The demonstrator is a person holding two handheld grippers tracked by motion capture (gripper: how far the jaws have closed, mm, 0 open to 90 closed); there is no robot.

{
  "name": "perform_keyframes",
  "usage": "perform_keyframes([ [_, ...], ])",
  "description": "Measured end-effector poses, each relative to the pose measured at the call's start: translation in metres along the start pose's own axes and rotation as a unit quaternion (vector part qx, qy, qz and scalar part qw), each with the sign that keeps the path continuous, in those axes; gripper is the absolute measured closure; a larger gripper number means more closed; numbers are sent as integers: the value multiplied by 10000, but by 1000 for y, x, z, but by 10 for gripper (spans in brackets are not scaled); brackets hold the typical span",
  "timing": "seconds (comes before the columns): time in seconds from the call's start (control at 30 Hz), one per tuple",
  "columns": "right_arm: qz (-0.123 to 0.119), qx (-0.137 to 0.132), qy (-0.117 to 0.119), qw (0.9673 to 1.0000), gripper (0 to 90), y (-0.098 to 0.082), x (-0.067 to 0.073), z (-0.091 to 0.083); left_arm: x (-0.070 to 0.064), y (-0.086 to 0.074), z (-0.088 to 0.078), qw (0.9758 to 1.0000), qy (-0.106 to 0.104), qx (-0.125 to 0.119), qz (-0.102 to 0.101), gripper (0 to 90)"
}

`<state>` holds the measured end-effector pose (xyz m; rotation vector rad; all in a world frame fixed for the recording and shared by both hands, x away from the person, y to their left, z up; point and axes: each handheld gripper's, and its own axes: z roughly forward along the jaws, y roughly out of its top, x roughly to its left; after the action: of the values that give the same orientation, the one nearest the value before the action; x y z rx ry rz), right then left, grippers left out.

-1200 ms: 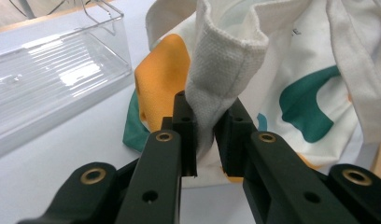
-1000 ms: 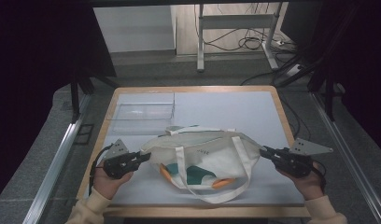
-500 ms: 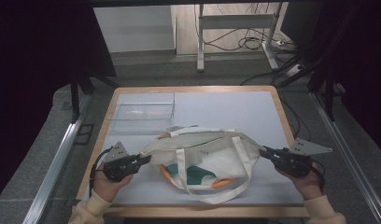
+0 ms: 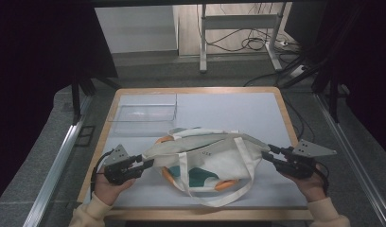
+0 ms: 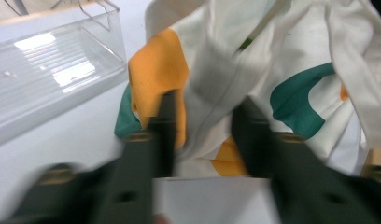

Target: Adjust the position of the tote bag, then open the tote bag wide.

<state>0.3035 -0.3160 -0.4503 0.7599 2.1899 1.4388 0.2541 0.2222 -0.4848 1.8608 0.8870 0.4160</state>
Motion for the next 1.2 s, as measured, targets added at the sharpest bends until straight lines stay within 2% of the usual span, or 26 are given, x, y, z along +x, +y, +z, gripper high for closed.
perform_keyframes([
  [0.07, 32, -50, -30, 10000, 447, 4, 1, -3, 1, 4, -8, 9999, -9, -58, -135, 367],
  [0.2, 61, -204, -198, 9996, 363, 20, 5, -10, 1, 17, -23, 9989, -68, -330, -313, 269],
  [0.37, 62, -288, -157, 9994, 362, 35, 8, -12, -6, 34, -27, 9989, -47, -374, -292, 261],
  [0.47, 75, -301, 8, 9995, 377, 47, 11, -6, -9, 43, -23, 9990, -5, -302, -329, 258],
  [0.6, 47, -60, 142, 9999, 388, 59, 19, 12, -10, 54, -18, 9990, -18, -267, -359, 264],
  [0.7, 36, 17, 228, 9997, 392, 60, 20, 18, -11, 61, -14, 9993, -50, -267, -275, 265],
  [0.83, 1, 76, 268, 9996, 408, 62, 22, 28, -12, 65, -13, 9993, -130, -272, -206, 270],
  [1.03, 67, -35, 294, 9995, 421, 73, 28, 36, -13, 67, -12, 9995, -148, -227, -186, 280],
  [1.2, 58, -97, 425, 9990, 479, 80, 34, 40, -13, 73, -13, 9994, -151, -249, -170, 336],
])
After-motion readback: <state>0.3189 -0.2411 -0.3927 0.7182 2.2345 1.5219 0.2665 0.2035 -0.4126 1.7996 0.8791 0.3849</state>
